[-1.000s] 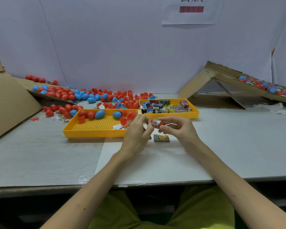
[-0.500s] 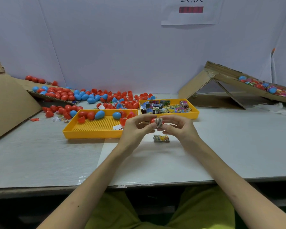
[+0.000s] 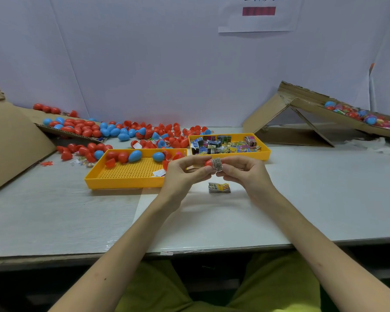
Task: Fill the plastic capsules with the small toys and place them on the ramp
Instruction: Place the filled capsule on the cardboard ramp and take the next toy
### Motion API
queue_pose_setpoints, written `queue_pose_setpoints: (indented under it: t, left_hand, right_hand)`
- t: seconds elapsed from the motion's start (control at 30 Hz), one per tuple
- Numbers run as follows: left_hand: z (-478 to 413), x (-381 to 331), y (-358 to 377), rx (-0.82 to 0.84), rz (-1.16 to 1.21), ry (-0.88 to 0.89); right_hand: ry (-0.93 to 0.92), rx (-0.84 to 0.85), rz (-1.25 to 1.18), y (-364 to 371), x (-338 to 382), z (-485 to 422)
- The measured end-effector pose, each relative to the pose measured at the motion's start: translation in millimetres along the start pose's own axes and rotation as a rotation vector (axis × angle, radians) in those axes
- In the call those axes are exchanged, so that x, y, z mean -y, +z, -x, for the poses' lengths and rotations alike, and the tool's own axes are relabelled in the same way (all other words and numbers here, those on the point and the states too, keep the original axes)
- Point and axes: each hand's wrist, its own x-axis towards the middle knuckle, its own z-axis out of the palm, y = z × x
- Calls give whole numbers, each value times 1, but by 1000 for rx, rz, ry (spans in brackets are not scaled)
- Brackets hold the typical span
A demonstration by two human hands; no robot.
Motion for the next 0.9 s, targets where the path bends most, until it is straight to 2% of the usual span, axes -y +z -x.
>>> queue_pose_setpoints:
  t: [0.27, 0.9]
  left_hand:
    - [1, -1, -2, 2, -3, 11]
    - [1, -1, -1, -24, -73, 15]
  right_hand:
    - [52, 9, 42, -2, -5, -3]
    - [-33, -27, 149, -1, -5, -3]
